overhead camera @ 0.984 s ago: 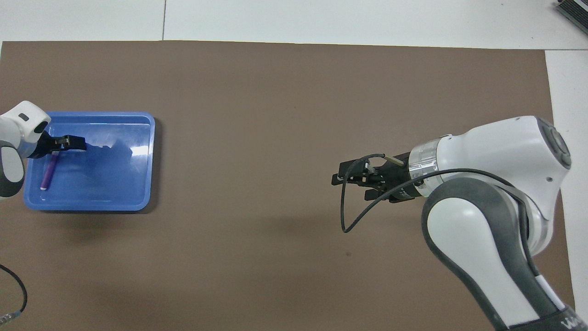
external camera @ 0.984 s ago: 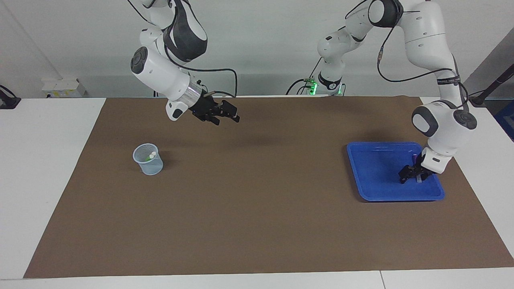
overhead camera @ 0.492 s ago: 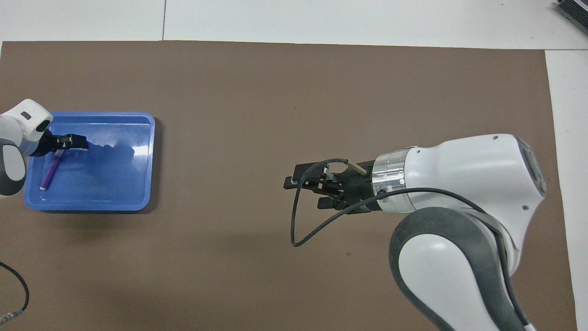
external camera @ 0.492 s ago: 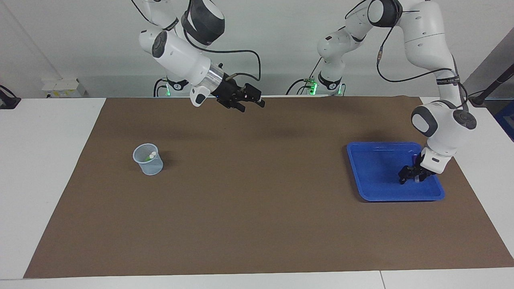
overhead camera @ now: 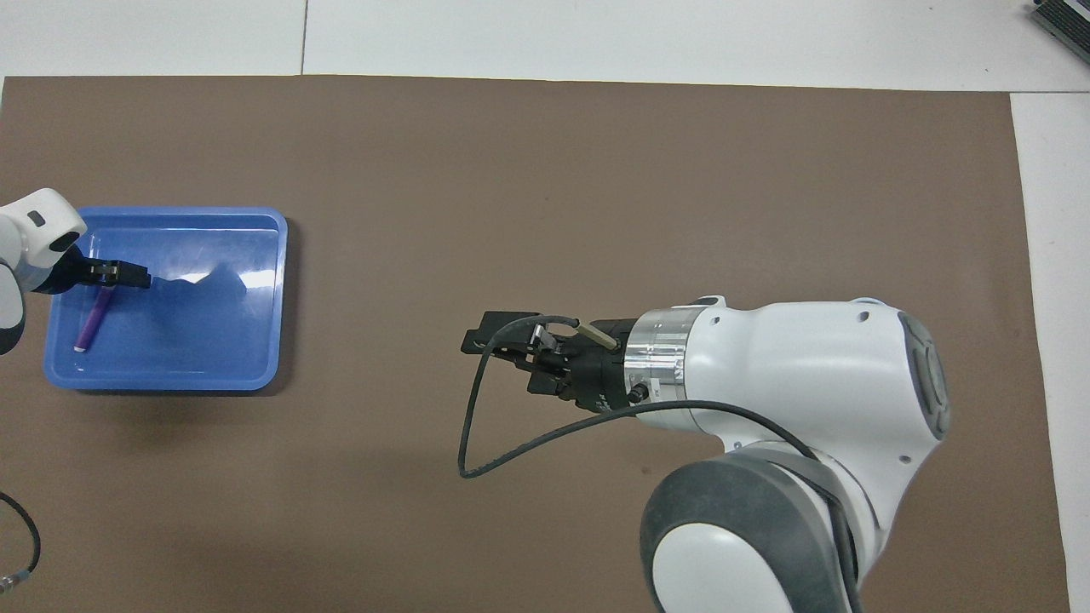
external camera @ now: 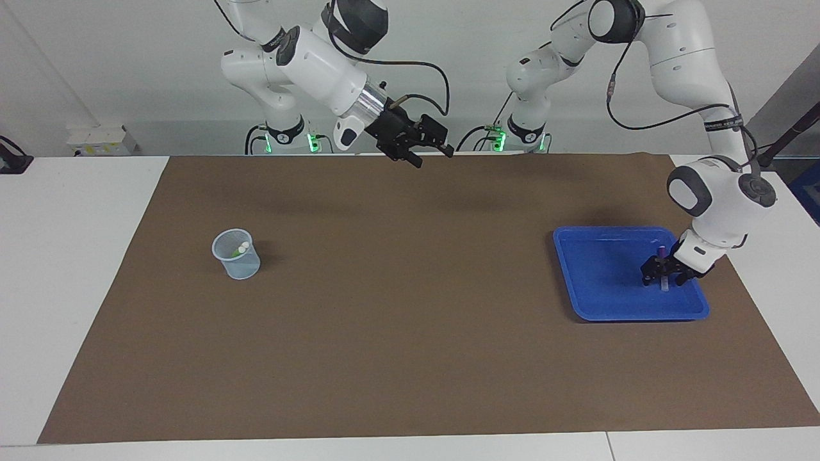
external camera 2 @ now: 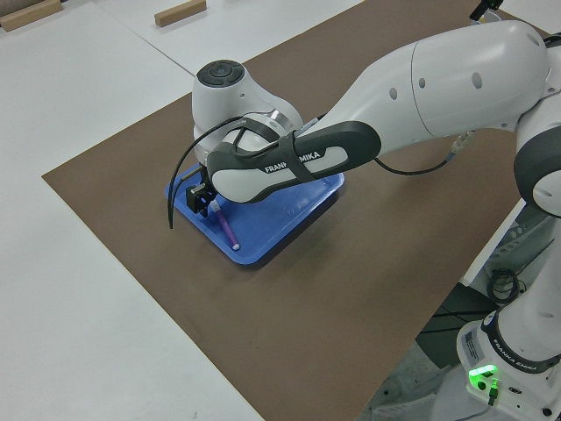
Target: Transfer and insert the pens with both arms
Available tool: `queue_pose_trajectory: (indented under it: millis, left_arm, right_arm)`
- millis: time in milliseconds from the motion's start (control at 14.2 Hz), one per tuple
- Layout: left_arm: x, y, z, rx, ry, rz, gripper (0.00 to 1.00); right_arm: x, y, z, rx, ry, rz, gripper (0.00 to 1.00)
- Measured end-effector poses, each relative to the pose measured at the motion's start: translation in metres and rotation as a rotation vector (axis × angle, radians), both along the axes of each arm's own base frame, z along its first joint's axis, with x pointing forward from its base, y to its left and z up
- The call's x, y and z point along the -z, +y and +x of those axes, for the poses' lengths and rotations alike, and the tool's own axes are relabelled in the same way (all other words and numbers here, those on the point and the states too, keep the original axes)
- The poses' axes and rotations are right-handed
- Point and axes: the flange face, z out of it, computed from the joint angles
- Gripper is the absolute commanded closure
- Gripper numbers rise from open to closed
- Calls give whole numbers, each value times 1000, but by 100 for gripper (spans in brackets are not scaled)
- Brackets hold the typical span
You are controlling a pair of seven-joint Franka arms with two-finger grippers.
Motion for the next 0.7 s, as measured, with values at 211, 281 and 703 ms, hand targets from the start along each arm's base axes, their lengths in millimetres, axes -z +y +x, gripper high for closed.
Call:
queue_pose_trajectory:
  millis: [211,281,703]
  left_arm:
    - [2,-2,-4,5,50,-8,20]
    - [0,-1,-4,11,63,-1,20]
    - [-26,-5,10,66,88,58,23]
  right_arm:
    - [2,-1,1,4,1,-1,0]
    - [2,-1,1,4,2,-2,0]
    - [3,-1,1,4,4,-2,0]
